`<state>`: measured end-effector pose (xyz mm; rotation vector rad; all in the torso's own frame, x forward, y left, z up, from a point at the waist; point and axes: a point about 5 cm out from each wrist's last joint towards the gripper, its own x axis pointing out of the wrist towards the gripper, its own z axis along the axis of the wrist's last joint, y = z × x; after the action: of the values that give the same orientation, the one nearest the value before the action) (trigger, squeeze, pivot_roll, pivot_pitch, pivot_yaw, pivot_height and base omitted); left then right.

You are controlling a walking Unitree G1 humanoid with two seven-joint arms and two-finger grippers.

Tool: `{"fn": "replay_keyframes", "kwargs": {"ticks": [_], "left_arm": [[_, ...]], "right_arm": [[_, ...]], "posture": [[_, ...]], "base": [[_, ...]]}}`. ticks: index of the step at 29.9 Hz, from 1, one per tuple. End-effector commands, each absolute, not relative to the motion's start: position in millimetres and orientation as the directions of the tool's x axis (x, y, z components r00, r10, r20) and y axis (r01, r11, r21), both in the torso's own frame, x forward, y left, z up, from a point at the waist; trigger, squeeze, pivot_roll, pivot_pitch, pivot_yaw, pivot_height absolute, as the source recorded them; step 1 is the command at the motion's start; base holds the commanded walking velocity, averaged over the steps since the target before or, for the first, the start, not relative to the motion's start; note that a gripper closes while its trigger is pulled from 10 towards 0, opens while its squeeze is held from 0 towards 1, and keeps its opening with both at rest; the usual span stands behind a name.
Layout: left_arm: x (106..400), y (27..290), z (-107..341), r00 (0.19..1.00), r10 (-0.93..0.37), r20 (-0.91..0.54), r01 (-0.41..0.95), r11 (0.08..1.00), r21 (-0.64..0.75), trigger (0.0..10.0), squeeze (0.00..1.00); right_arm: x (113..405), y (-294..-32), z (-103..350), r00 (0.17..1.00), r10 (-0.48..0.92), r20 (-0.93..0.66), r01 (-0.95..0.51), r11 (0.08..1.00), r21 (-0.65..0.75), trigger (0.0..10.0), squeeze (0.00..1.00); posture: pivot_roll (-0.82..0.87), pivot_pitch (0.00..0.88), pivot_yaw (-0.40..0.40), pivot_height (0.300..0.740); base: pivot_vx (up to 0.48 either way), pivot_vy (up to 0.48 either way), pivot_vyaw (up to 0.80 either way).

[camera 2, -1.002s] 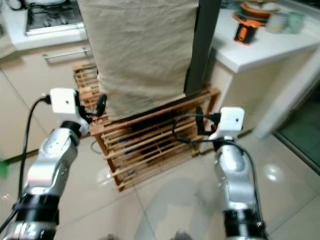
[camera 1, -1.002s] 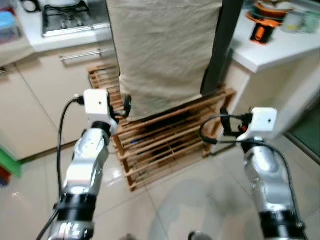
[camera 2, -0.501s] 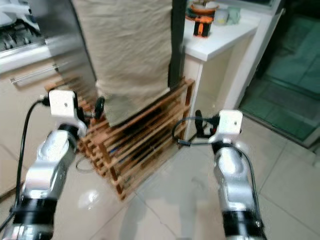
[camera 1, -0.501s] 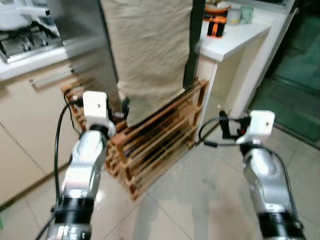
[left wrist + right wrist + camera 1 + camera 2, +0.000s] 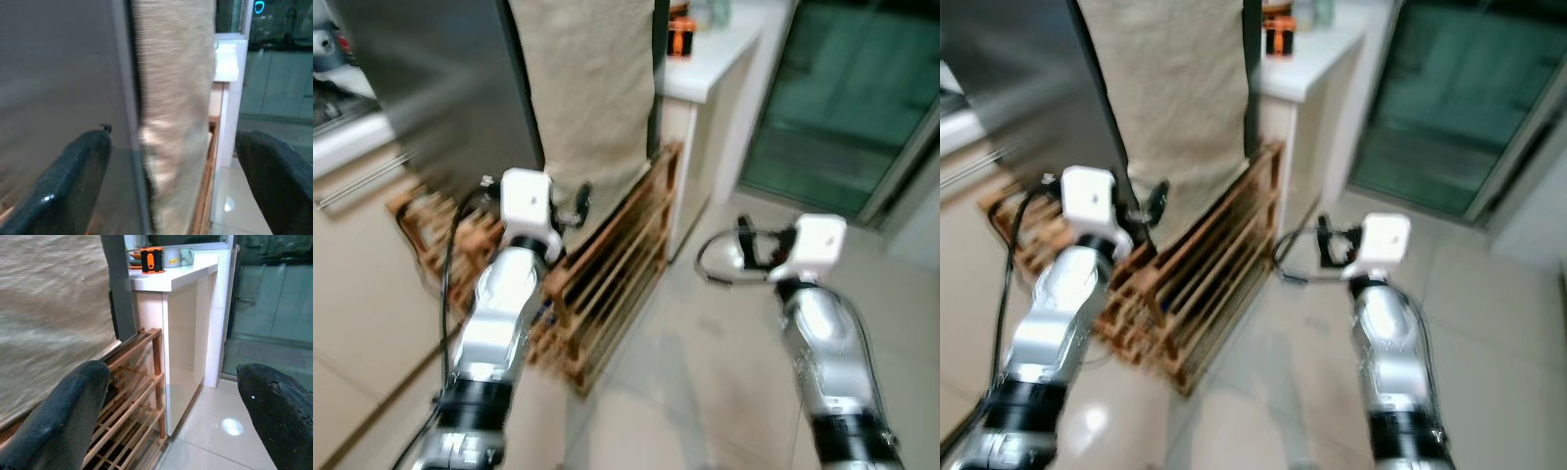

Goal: Restocking fridge

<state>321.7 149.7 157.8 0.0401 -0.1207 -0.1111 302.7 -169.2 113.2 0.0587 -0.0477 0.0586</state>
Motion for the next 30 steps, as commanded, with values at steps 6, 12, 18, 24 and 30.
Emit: {"fn": "replay_keyframes", "kwargs": {"ticks": [6, 12, 18, 24, 30], "left_arm": [[328.0, 144.1, 162.6, 0.986, -0.109, 0.125, 0.106, 0.994, 0.031, 10.0, 0.00], [333.4, 147.6, 162.7, 0.990, -0.093, 0.102, 0.091, 0.996, 0.025, 10.0, 0.00], [306.4, 161.6, 155.9, 0.977, -0.176, 0.123, 0.173, 0.984, 0.036, 10.0, 0.00], [251.7, 180.5, 145.2, 0.975, -0.201, 0.092, 0.200, 0.979, 0.023, 10.0, 0.00], [234.3, 186.3, 155.1, 0.978, -0.186, 0.090, 0.183, 0.982, 0.038, 10.0, 0.00]], "right_arm": [[303.4, -174.8, 123.0, 0.995, 0.037, 0.097, -0.040, 0.999, 0.029, 10.0, 0.00], [302.6, -175.3, 128.7, 0.991, 0.029, 0.128, -0.033, 0.999, 0.031, 10.0, 0.00], [274.5, -178.7, 139.5, 0.981, 0.006, 0.195, -0.008, 1.000, 0.009, 10.0, 0.00], [225.7, -193.1, 138.5, 0.981, -0.058, 0.183, 0.065, 0.997, -0.037, 10.0, 0.00], [208.7, -207.8, 132.3, 0.988, -0.107, 0.110, 0.110, 0.994, -0.018, 10.0, 0.00]], "posture": [[-0.12, 0.016, 0.047, 0.740], [-0.12, 0.015, 0.054, 0.740], [-0.12, 0.023, 0.054, 0.740], [-0.10, 0.042, 0.043, 0.740], [-0.08, 0.051, 0.029, 0.740]], "base": [[0.000, 0.000, 0.00], [0.000, 0.000, 0.00], [0.000, 0.000, 0.00], [0.000, 0.000, 0.00], [0.000, 0.000, 0.00]]}}
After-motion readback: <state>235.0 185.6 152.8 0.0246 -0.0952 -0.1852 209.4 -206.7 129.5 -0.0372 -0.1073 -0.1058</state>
